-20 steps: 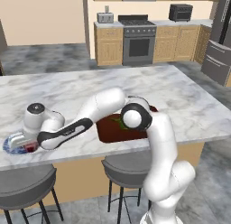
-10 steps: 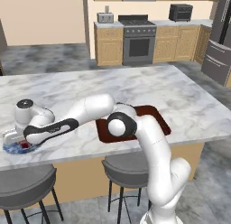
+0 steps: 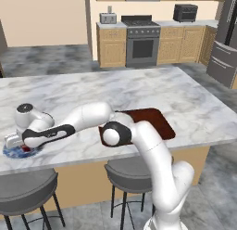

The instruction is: Create a steak meal by picking up the steak and asparagus from the tray and placing them on the plate. Leave the celery on the tray.

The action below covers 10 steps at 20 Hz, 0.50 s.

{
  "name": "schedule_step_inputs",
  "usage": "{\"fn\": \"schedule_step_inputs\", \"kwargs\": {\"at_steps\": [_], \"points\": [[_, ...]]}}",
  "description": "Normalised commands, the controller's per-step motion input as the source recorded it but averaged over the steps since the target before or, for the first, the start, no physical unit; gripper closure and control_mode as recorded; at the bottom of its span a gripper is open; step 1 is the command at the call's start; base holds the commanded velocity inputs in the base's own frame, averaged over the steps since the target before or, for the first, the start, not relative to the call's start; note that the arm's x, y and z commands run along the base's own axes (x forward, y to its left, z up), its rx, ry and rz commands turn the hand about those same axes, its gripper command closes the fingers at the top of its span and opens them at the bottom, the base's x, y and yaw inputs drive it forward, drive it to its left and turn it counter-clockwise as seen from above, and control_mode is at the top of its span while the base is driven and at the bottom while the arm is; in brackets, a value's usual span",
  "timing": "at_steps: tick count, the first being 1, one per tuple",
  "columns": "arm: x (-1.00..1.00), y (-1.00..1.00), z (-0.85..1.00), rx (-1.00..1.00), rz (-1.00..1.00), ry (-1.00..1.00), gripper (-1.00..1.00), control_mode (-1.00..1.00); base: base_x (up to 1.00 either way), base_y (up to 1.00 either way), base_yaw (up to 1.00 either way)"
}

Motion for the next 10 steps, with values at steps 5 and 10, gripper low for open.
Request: {"fn": "schedule_step_inputs", "kwargs": {"at_steps": [5,10], "points": [[-0.04,0.0,0.01,0.0,0.0,0.0,-1.0,-1.0,0.0,0.0,0.0],[-0.16,-0.03,0.03,0.0,0.0,-0.02,-1.0,-1.0,0.0,0.0,0.0]]}}
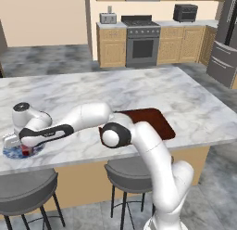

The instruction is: Create a steak meal by picking up the steak and asparagus from the tray and placing them on the plate. Leave the celery on the tray.

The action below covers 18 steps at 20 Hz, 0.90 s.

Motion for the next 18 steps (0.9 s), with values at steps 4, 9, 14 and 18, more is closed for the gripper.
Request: {"fn": "schedule_step_inputs", "kwargs": {"at_steps": [4,9,14,18], "points": [[-0.33,-0.32,0.34,0.0,0.0,-0.09,-1.0,-1.0,0.0,0.0,0.0],[-0.27,-0.63,0.46,0.0,-0.02,-0.1,-1.0,-1.0,0.0,0.0,0.0],[-0.12,-0.87,0.41,0.02,-0.02,-0.1,-1.0,-1.0,0.0,0.0,0.0],[-0.18,-1.0,0.25,0.1,0.0,-0.12,-1.0,-1.0,0.0,0.0,0.0]]}}
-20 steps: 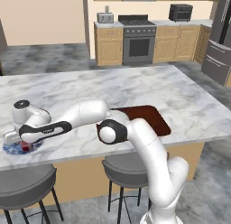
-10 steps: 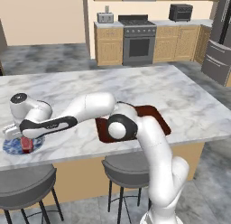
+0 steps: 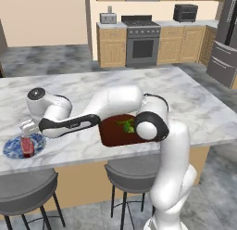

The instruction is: Create a steak meal by picking up the steak and asparagus from the tray and placing them on the plate. Leave the celery on the tray.

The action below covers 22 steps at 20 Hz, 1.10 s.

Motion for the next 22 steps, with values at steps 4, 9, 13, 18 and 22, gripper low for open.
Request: {"fn": "schedule_step_inputs", "kwargs": {"at_steps": [4,9,13,18,22], "points": [[-0.03,-1.0,0.25,0.18,0.0,-0.08,-1.0,-1.0,0.0,0.0,0.0],[0.0,-1.0,0.32,0.18,0.0,0.0,-1.0,-1.0,0.0,0.0,0.0],[0.0,-1.0,0.31,0.22,-0.09,0.01,-1.0,-1.0,0.0,0.0,0.0],[0.09,-1.0,0.32,0.24,-0.22,0.12,-1.0,-1.0,0.0,0.0,0.0],[0.18,-1.0,0.23,0.1,-0.21,0.26,-1.0,-1.0,0.0,0.0,0.0]]}}
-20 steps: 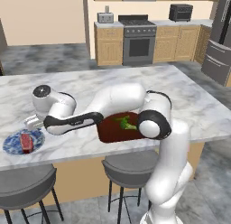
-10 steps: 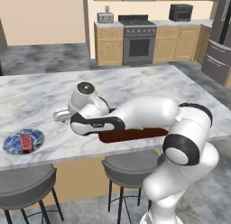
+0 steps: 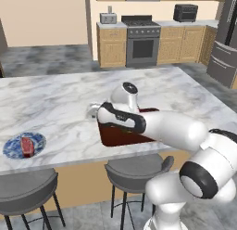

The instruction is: Create a steak meal by picking up the steak and asparagus from the tray and placing them on the plate. Leave the celery on the tray.

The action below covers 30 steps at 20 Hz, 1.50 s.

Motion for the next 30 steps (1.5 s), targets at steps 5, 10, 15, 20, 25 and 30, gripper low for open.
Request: {"fn": "schedule_step_inputs", "kwargs": {"at_steps": [5,10,15,20,25,30], "points": [[0.2,-1.0,0.06,0.02,-0.2,0.3,-1.0,-1.0,0.0,0.0,0.0],[0.28,-0.83,-0.05,0.0,-0.09,0.25,-1.0,-1.0,0.0,0.0,0.0],[0.26,-0.61,-0.1,-0.04,-0.08,0.21,-1.0,-1.0,0.0,0.0,0.0],[0.29,-0.33,-0.33,-0.12,-0.15,0.18,-1.0,-1.0,0.0,0.0,0.0],[0.36,-0.1,-0.47,-0.14,-0.2,0.07,-1.0,-1.0,0.0,0.0,0.0],[0.45,0.0,-0.31,-0.02,-0.16,0.0,-1.0,-1.0,0.0,0.0,0.0]]}}
